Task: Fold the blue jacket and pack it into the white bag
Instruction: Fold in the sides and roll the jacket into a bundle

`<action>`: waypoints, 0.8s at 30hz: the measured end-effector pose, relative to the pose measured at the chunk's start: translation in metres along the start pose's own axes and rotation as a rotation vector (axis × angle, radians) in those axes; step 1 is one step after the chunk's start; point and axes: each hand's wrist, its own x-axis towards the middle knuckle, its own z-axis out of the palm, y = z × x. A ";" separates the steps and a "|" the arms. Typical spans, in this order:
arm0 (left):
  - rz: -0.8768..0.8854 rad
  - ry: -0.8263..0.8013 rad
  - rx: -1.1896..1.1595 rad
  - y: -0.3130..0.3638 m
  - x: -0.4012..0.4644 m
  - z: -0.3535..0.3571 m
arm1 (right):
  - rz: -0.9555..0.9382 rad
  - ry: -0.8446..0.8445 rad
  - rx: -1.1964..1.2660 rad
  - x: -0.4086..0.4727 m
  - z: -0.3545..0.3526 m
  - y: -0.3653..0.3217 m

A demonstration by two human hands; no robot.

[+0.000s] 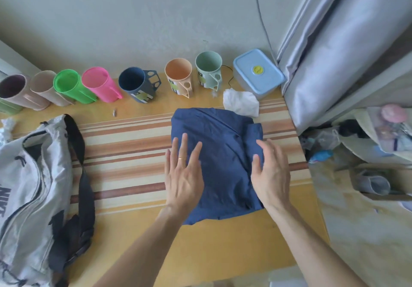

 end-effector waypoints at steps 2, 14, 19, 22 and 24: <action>0.072 -0.109 0.094 -0.011 0.005 0.011 | -0.261 -0.077 -0.081 -0.005 0.018 -0.011; 0.344 -0.394 0.091 -0.031 0.007 0.047 | -0.372 -0.561 -0.393 -0.003 0.061 0.040; 0.640 -0.498 0.102 -0.087 -0.016 -0.015 | -0.658 -0.640 -0.292 -0.022 0.002 0.037; 0.711 -0.610 0.239 -0.101 -0.027 -0.012 | -0.761 -0.831 -0.464 -0.041 -0.003 0.047; 0.713 -0.567 0.223 -0.101 -0.026 0.000 | -0.703 -0.861 -0.486 -0.050 0.005 0.048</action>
